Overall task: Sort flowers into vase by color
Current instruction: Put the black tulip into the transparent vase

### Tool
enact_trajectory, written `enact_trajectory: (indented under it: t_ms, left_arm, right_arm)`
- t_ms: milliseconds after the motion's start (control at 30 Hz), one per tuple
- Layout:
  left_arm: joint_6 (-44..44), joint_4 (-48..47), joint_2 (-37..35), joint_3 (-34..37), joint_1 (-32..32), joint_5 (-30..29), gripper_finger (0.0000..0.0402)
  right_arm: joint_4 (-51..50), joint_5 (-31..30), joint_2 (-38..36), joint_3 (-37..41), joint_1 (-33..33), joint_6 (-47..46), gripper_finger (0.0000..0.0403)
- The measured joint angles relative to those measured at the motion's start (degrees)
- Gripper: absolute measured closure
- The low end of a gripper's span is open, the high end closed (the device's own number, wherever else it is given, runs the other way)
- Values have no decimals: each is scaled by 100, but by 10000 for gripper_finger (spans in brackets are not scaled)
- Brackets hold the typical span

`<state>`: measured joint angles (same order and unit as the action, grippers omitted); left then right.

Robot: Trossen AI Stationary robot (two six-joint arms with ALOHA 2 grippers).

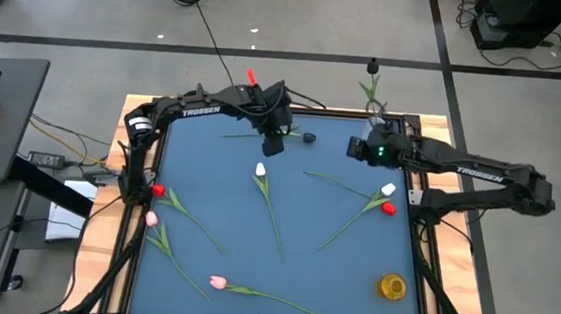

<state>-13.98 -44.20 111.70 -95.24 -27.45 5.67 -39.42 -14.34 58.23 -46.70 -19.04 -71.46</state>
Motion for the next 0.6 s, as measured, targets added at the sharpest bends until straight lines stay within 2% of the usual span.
enact_trajectory:
  t_ms: [133,367,600]
  left_arm:
    - [-267,482,59,-11,-230,18,194]
    - [-220,532,350,-9,-645,60,194]
    - [-400,670,860,-237,-769,234,194]
  right_arm:
    - [-119,485,187,0,14,-15,275]
    - [-272,1164,308,0,-114,842,268]
    - [-221,1313,439,0,-476,1814,252]
